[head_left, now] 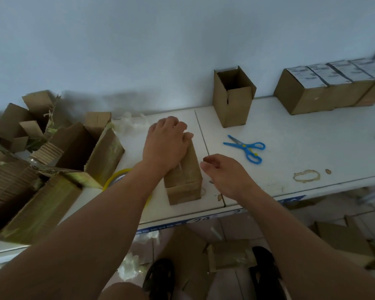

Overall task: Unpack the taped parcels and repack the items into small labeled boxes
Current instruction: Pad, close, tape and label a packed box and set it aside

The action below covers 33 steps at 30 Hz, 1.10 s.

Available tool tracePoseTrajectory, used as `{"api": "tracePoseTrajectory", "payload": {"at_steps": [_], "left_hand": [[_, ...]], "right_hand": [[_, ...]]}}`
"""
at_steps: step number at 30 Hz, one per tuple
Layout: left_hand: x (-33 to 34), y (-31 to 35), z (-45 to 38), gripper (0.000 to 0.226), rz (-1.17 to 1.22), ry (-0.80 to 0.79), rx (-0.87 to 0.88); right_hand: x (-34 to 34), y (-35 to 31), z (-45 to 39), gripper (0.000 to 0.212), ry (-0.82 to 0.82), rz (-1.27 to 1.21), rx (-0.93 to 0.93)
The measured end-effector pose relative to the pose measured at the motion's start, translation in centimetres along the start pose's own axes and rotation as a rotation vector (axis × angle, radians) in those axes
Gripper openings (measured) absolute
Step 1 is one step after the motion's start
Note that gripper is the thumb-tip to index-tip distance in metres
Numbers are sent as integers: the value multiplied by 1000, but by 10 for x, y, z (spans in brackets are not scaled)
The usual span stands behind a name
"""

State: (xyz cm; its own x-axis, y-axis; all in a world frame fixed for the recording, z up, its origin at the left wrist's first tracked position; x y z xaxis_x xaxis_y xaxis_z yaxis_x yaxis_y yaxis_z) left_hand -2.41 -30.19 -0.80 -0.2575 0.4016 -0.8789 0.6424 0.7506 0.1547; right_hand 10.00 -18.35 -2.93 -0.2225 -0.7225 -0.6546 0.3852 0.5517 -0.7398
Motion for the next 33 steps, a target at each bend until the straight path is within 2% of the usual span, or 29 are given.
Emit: {"api": "tracePoseTrajectory", "payload": {"at_steps": [3, 6, 9, 14, 18, 24, 33], "left_hand": [[-12, 36, 6, 31, -69, -28, 280], [-10, 80, 15, 31, -103, -77, 433], [-2, 120, 20, 31, -119, -153, 503], [8, 184, 20, 30, -124, -172, 565], [17, 230, 12, 30, -79, -159, 611], [45, 302, -6, 28, -14, -152, 677], [115, 407, -48, 33, 46, -127, 767]], "right_hand": [[-27, 17, 5, 38, 72, 230, -28], [-59, 37, 16, 36, 139, 432, -24], [-91, 55, 26, 35, 152, 629, -53], [-142, 85, 39, 33, 207, 749, -59], [-181, 118, 47, 30, 254, 760, -32], [-240, 178, 42, 32, 296, 726, 108], [-320, 294, -6, 44, 477, 479, 397]]}}
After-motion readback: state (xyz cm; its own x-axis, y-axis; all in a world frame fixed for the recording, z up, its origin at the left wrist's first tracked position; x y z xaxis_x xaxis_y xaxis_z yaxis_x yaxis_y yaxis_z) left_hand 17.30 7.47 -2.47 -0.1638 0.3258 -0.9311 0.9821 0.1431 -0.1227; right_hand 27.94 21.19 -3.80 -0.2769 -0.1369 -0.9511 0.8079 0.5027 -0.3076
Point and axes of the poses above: each hand's wrist, its own z-axis away from the middle knuckle, its own x-axis out of the palm, y = z × x, the point moved 2 cm from there along -z, towards the middle knuckle, and after that the axes turned 7 degrees about y, right-handed, at the moved point
